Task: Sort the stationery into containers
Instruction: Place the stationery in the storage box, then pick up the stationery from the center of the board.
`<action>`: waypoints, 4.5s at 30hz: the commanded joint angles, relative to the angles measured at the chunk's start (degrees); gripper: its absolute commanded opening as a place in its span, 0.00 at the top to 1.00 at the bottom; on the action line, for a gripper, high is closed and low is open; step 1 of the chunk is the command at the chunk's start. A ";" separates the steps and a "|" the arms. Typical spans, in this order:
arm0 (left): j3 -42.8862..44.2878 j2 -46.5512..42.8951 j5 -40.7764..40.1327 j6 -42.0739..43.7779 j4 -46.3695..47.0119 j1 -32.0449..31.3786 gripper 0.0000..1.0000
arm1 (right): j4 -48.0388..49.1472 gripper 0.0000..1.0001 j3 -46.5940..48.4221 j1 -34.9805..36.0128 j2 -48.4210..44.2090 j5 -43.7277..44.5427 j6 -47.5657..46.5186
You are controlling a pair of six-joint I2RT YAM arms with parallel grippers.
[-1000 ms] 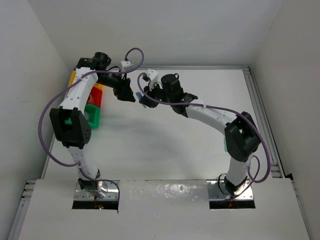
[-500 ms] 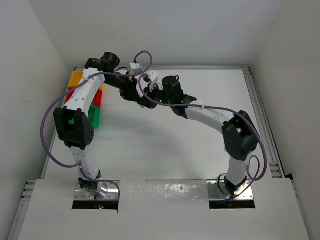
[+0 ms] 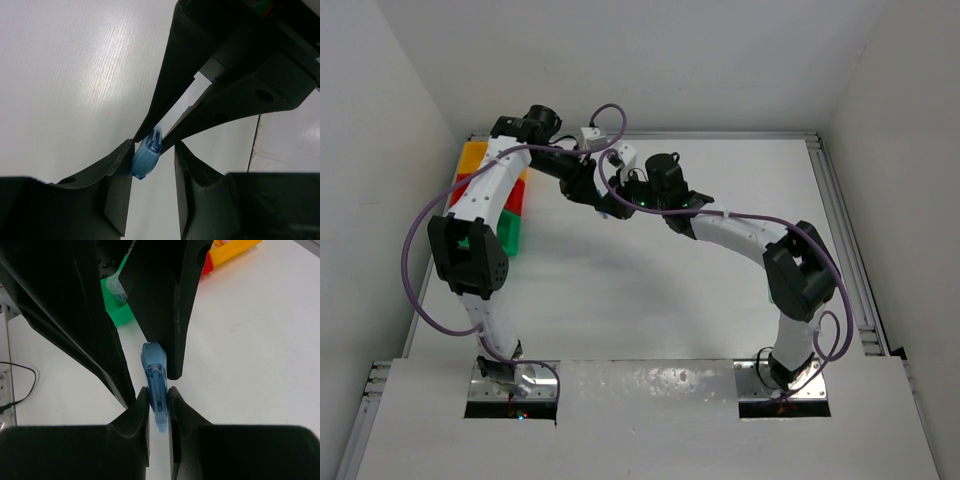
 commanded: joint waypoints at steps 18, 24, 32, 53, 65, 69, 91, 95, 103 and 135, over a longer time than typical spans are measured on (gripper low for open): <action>6.91 -1.79 6.11 4.29 -2.27 1.34 0.89 | -4.93 1.00 -1.42 0.00 -6.68 -6.80 -1.94; 7.35 -2.40 7.07 3.94 -2.27 1.34 0.67 | -5.82 1.00 -2.39 0.00 -8.00 -6.97 -2.04; 7.44 -2.84 7.43 3.94 -2.27 1.17 0.90 | -6.35 1.00 -4.49 -0.09 -10.19 -7.59 -1.86; 2.78 -2.58 -0.13 -10.82 8.81 1.78 1.00 | -4.06 0.28 -2.74 -0.97 -6.77 0.50 0.87; 6.55 1.44 -10.86 -35.33 29.08 22.12 1.00 | -9.41 0.01 -10.90 -2.37 -15.02 16.31 -0.98; 12.52 9.09 -7.43 -42.63 34.20 30.95 1.00 | -11.79 0.01 -16.16 -2.29 -19.24 17.81 -1.25; 20.80 30.02 -13.93 -46.77 50.73 36.15 1.00 | -23.57 0.01 -19.80 -2.55 -22.59 24.05 0.95; 20.45 32.22 -14.81 -45.28 49.59 35.53 1.00 | -26.29 0.01 -18.38 -2.55 -23.55 26.16 0.08; 20.10 34.16 -17.35 -44.49 49.67 35.36 0.62 | -30.51 0.01 -19.61 -3.52 -29.26 32.74 0.60; 10.43 10.34 -17.01 -43.17 44.24 31.58 0.00 | -42.04 0.57 -38.86 -43.42 -20.04 29.50 10.97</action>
